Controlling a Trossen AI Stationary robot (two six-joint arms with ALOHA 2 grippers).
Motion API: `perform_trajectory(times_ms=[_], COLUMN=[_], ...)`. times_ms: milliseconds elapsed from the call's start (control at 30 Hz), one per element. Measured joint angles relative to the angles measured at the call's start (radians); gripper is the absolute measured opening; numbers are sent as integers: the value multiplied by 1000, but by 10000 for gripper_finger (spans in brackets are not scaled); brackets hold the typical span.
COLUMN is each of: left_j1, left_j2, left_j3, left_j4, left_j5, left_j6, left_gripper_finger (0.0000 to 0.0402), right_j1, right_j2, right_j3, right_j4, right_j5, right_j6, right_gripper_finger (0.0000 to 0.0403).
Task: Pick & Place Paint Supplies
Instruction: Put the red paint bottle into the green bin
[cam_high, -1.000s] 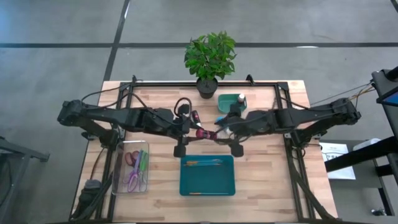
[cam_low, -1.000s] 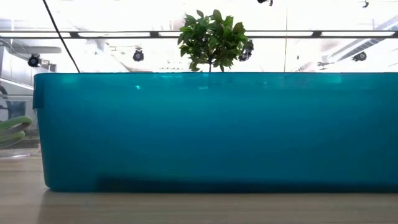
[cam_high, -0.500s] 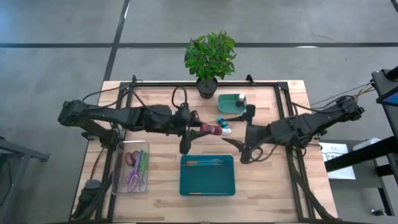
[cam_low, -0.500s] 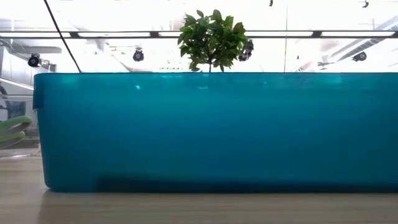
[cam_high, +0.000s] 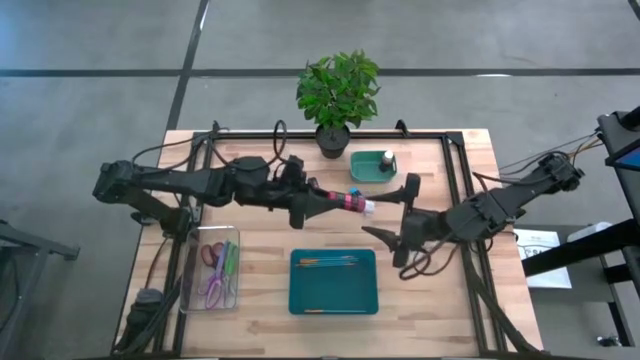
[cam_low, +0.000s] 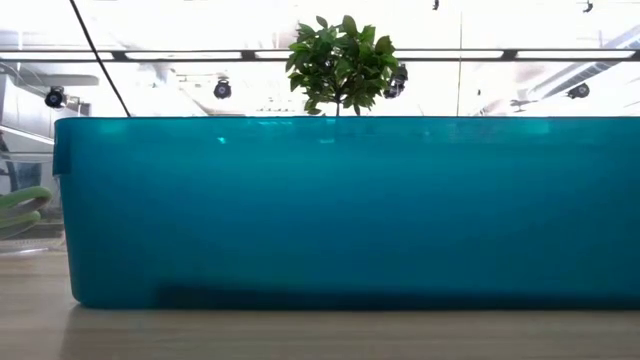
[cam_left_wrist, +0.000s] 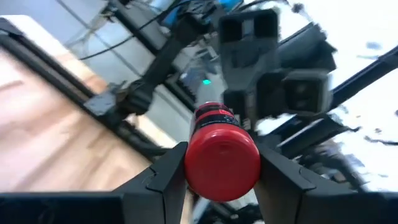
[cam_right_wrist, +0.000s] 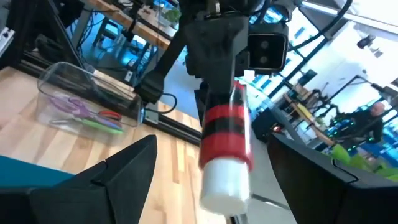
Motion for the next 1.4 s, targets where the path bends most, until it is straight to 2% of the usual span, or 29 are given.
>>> perform_trajectory(times_ms=[267,800,900,1200,1400], left_j1=[-1,-3,-4,-4,-4], left_j2=[-7,-8,-8,-8,-8], left_j3=[0,0,0,0,0], left_j4=[68,94,94,94,94], left_j5=[58,62,65,65,66], left_j6=[-94,-109,-109,-109,-109], left_gripper_finger=[161,161,161,161,161], right_j1=[68,66,66,66,59], right_j2=[-12,8,8,8,8], right_j3=[0,0,0,0,0], right_j4=[69,127,126,126,126], right_j5=[137,176,176,163,141], right_j6=[-77,-161,-163,-181,-180], right_gripper_finger=[303,297,274,169,126])
